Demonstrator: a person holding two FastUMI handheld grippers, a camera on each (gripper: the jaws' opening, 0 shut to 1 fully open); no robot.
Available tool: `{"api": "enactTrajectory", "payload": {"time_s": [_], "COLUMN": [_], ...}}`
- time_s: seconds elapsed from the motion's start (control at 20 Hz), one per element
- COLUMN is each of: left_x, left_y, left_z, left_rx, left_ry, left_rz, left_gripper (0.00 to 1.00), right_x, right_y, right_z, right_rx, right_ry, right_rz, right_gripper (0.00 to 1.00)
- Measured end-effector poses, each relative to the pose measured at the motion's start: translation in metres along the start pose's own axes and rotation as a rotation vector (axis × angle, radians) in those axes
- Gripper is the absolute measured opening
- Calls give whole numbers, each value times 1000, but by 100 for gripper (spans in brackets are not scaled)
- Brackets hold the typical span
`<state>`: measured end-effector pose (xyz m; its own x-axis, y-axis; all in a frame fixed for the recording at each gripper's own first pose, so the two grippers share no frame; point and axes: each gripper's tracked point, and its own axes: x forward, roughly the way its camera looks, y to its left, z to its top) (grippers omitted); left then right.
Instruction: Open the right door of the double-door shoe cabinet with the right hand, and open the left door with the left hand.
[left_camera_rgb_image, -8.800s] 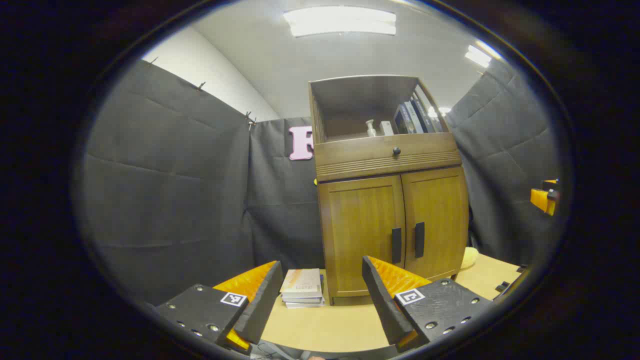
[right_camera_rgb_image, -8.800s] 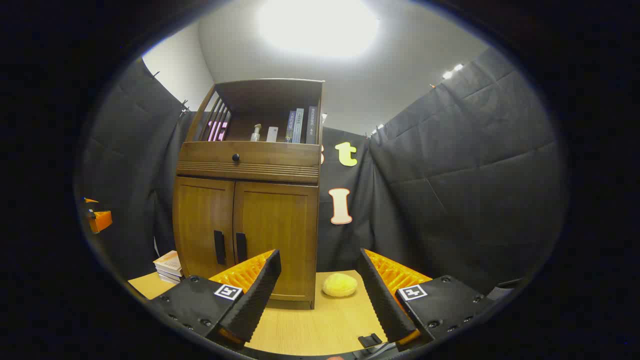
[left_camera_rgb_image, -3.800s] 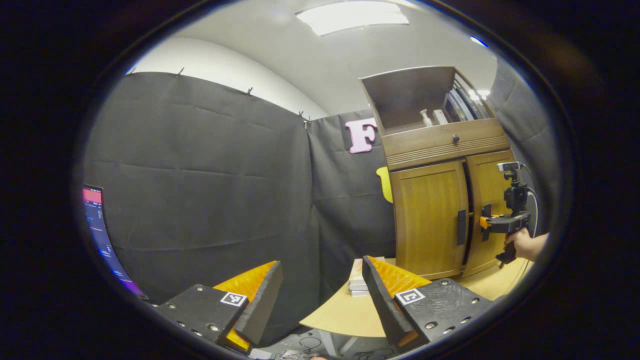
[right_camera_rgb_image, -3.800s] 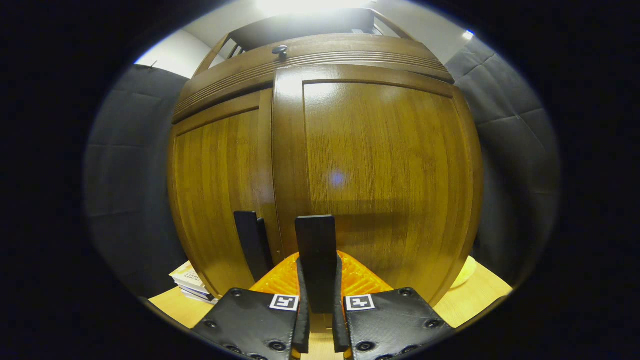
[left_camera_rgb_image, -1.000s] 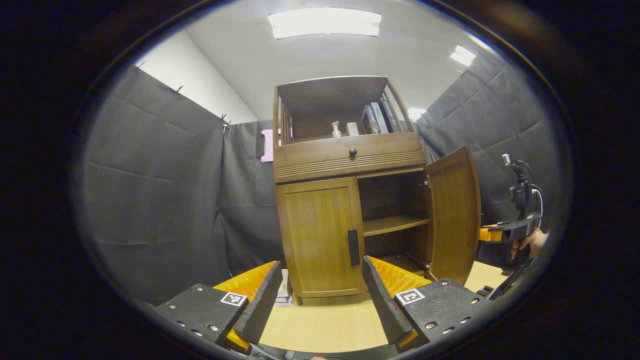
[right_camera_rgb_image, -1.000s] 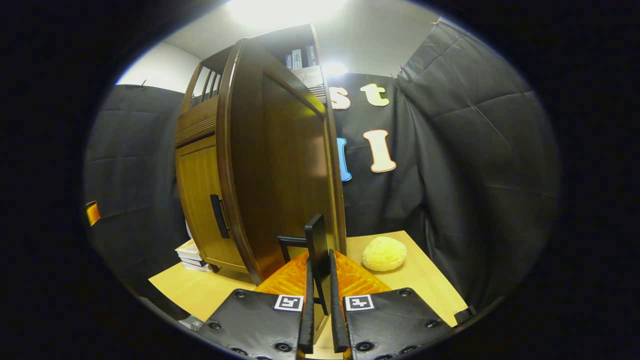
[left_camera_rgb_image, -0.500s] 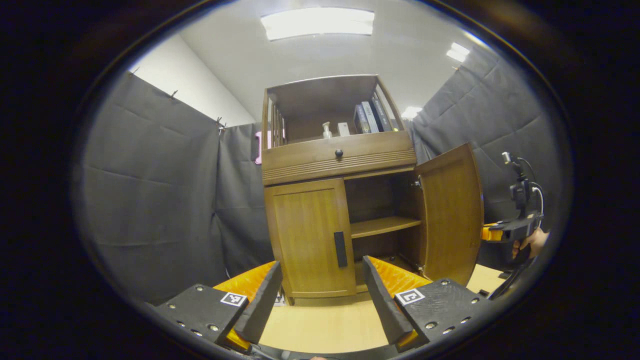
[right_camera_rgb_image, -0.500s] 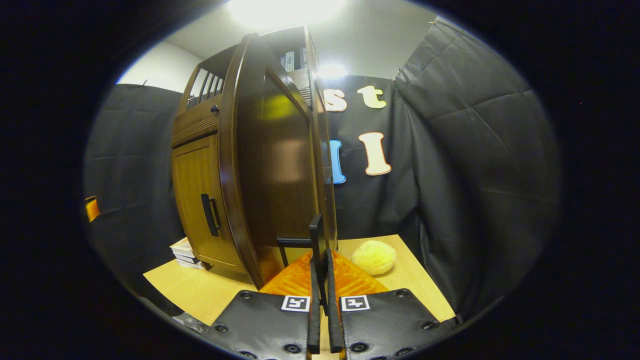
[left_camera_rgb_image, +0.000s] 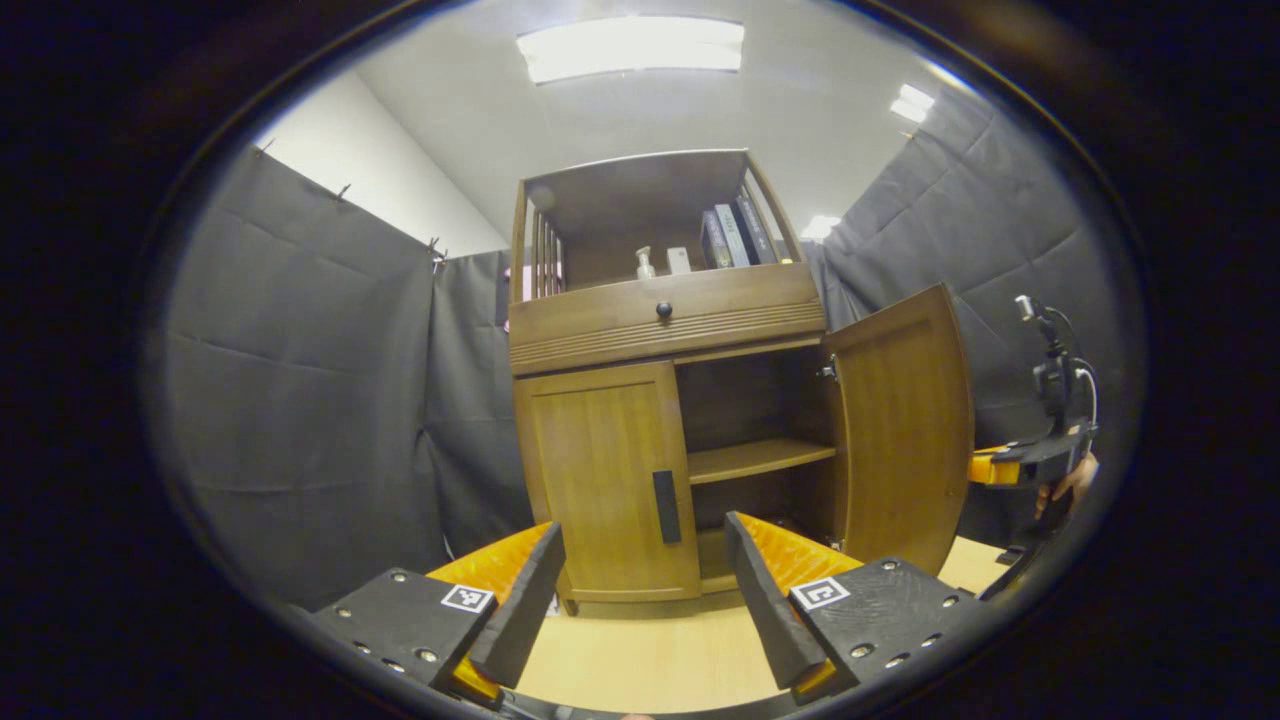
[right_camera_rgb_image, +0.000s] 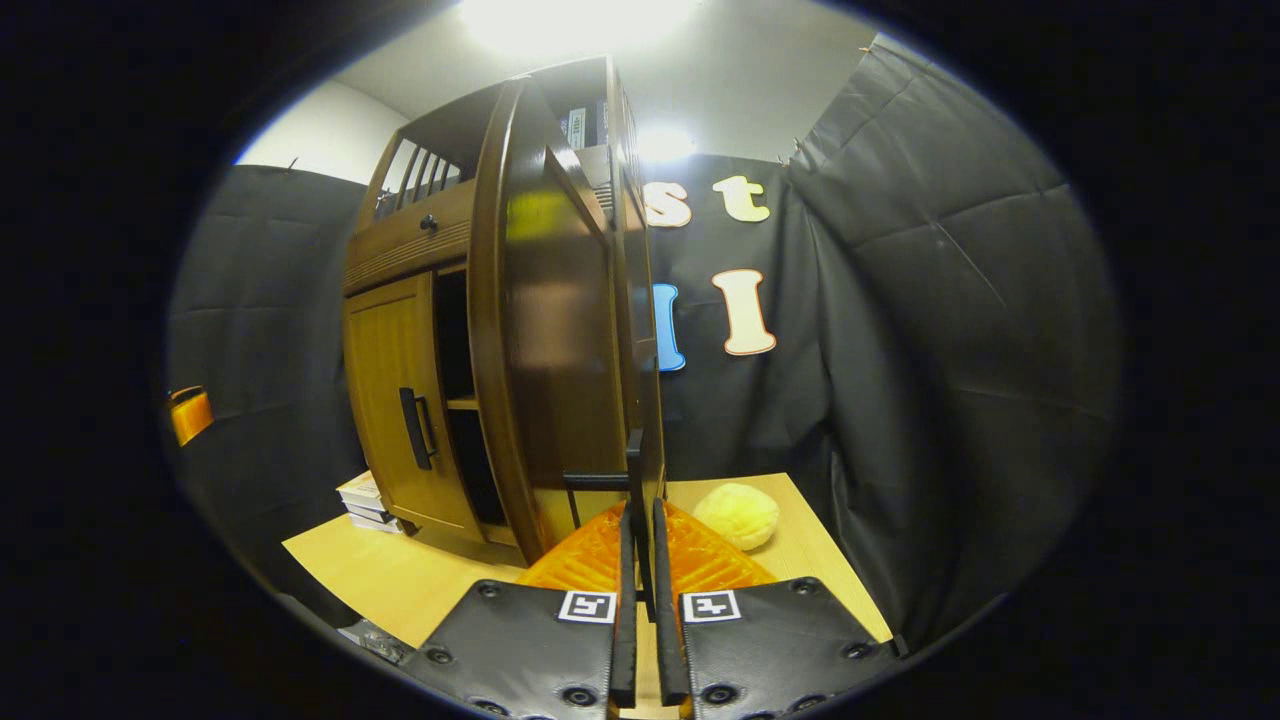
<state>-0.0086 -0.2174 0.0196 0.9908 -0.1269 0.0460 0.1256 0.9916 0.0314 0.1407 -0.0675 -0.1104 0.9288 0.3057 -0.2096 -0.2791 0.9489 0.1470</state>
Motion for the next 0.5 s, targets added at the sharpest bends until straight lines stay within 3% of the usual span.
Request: {"api": "enactTrajectory", "payload": {"time_s": [0.15,0.2,0.45,0.5], "left_x": [27,40,101,113], "left_y": [-3,-4,-16,-18], "left_z": [3,3,2,2], "left_rx": [-6,-6,-25,-32], "left_ry": [-22,-31,-65,-71], "left_rz": [-30,-39,-105,-118], "left_gripper": [94,94,94,94], "right_x": [-12,-16,-48,-54], "right_y": [-3,-4,-10,-14], "right_z": [5,8,27,31], "right_rx": [-13,-18,-56,-67], "right_ry": [-8,-14,-54,-66], "right_rz": [-24,-38,-118,-146], "right_gripper": [3,17,41,61]}}
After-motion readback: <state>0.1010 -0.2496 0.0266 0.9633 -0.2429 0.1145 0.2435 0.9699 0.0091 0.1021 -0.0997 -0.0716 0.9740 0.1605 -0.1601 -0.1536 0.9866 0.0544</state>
